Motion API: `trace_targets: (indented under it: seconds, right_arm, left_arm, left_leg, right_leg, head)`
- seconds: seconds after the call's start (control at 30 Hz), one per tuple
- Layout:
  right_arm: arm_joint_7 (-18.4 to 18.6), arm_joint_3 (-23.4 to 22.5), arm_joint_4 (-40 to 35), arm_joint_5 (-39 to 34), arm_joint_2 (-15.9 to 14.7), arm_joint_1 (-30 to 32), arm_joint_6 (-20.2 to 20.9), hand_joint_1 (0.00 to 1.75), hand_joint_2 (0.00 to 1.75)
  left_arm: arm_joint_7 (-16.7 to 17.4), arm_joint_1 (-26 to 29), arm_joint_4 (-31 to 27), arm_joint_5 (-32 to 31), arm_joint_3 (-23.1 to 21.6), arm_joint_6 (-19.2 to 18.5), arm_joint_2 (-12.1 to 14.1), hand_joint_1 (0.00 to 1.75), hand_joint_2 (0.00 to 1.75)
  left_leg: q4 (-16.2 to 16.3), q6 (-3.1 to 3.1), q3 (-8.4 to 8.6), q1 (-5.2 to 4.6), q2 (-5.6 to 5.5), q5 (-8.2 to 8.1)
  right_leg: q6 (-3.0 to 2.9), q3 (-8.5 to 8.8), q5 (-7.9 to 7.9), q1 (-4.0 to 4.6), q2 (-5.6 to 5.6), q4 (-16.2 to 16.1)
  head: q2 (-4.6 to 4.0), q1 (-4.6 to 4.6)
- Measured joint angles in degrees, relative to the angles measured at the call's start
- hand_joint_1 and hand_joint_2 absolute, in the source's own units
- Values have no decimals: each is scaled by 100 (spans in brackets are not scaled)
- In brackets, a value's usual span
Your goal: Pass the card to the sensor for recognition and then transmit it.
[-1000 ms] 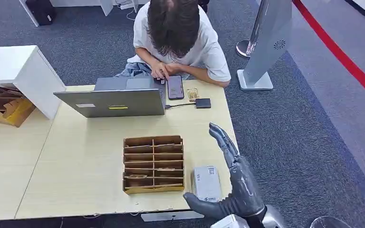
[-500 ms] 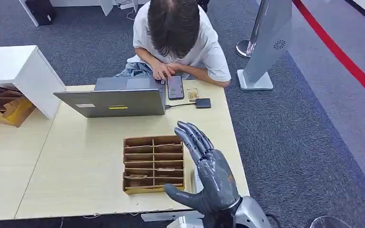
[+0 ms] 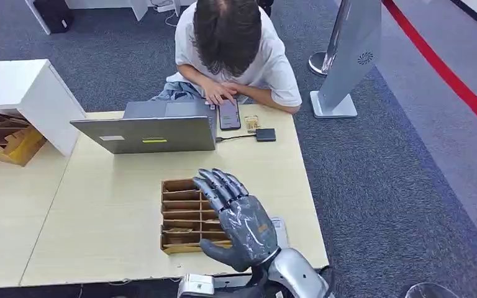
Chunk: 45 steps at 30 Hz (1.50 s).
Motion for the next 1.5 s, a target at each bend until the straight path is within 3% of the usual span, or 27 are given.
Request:
trace_targets:
  seconds: [0.13, 0.27, 0.87, 1.03, 1.2, 1.27, 1.5]
  right_arm:
    - [109, 214, 502, 168, -103, -109, -472, 0, 175]
    - [181, 363, 827, 239, -166, -198, -532, 0, 175]
    - [756, 544, 1917, 862, -188, -393, -564, 0, 175]
    - [883, 533, 2070, 1017, -42, -560, -173, 0, 175]
    - [879, 507, 2164, 1056, 43, -630, -132, 0, 175]
    - [872, 481, 2188, 1087, 65, -630, -136, 24, 175]
    - [798, 354, 2271, 1174, 135, -627, -160, 21, 175]
  left_arm:
    - [0, -7, -28, -4, 0, -2, 4, 0, 0]
    - [-2, -7, -31, -2, 0, -2, 4, 0, 0]
    - [-63, -8, -33, 11, 0, -4, 4, 0, 0]
    - [-52, -25, -37, -90, 0, -37, 0, 0, 0]
    - [-18, -32, -61, -123, 0, -64, -2, 0, 0]
    - [-9, -34, -74, -144, 0, -72, 0, 0, 0]
    - [20, -51, -87, -262, 0, -118, 0, 0, 0]
  left_leg:
    - [0, 0, -1, 0, 0, 0]
    - [0, 0, -1, 0, 0, 0]
    - [0, 0, -1, 0, 0, 0]
    - [0, -1, 0, 1, 1, 1]
    - [0, -4, 0, 1, 0, 3]
    - [0, -4, -1, 1, 0, 3]
    - [0, -4, -1, 1, 0, 3]
  right_leg:
    - [0, -1, 0, 0, 1, 0]
    - [0, -2, 0, 0, 1, 0]
    - [0, -2, 0, 0, 0, 0]
    - [-1, -2, 1, 1, 2, 1]
    - [-1, -2, 1, 1, 1, 2]
    - [-1, -2, 1, 0, 1, 2]
    - [-1, -4, 1, 1, 1, 2]
  head:
    - [0, 0]
    - [0, 0]
    - [0, 0]
    - [0, 0]
    - [0, 0]
    - [0, 2]
    - [0, 0]
